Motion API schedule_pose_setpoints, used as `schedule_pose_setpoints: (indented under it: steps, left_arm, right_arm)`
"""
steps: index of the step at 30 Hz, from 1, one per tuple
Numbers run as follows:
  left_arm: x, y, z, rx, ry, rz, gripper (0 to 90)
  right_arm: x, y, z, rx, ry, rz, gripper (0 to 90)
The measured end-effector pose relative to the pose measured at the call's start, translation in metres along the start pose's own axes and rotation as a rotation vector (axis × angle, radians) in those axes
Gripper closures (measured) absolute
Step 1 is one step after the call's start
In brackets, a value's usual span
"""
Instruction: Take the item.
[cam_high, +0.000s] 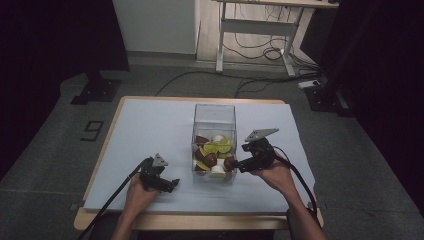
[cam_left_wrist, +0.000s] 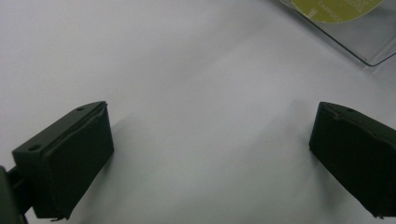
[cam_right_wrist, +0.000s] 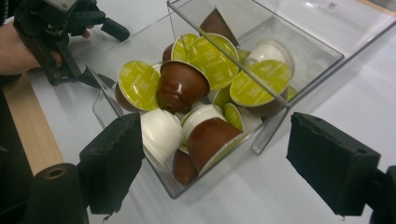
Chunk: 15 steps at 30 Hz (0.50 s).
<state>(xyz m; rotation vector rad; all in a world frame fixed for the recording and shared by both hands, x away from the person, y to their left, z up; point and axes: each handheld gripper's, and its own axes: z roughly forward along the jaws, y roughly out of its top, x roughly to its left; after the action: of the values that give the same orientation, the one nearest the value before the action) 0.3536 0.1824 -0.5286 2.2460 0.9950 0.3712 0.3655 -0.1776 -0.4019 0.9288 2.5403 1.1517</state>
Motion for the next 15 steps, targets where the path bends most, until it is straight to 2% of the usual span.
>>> schedule_pose_setpoints:
  steps: [5, 15]
  left_arm:
    - [0.000, 0.000, 0.000, -0.001, 0.000, -0.001, 0.0]
    - [0.000, 0.000, 0.000, 0.001, -0.001, 0.000, 0.0]
  right_arm:
    - [0.001, 0.007, 0.005, 0.008, 0.019, 0.000, 20.8]
    - [0.008, 0.020, 0.019, 0.014, 0.046, -0.039, 27.3]
